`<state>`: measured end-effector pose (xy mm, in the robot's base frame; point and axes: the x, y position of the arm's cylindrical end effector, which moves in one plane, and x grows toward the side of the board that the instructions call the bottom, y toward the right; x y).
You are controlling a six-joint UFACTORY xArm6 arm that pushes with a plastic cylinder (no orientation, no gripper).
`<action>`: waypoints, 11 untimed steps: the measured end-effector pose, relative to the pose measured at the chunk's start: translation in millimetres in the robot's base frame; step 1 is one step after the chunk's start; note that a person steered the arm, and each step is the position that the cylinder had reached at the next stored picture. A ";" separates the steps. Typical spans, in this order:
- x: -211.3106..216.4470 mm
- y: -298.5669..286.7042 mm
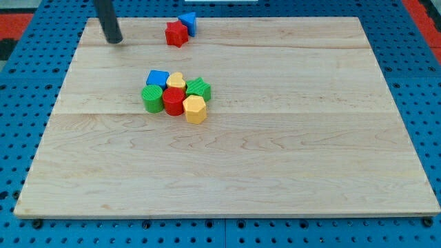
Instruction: Push the red star towards the left
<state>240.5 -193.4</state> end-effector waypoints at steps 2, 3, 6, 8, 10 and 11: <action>-20.4 105.4; 8.6 166.6; 45.4 155.4; 78.8 137.4; 60.2 44.5; 20.5 55.0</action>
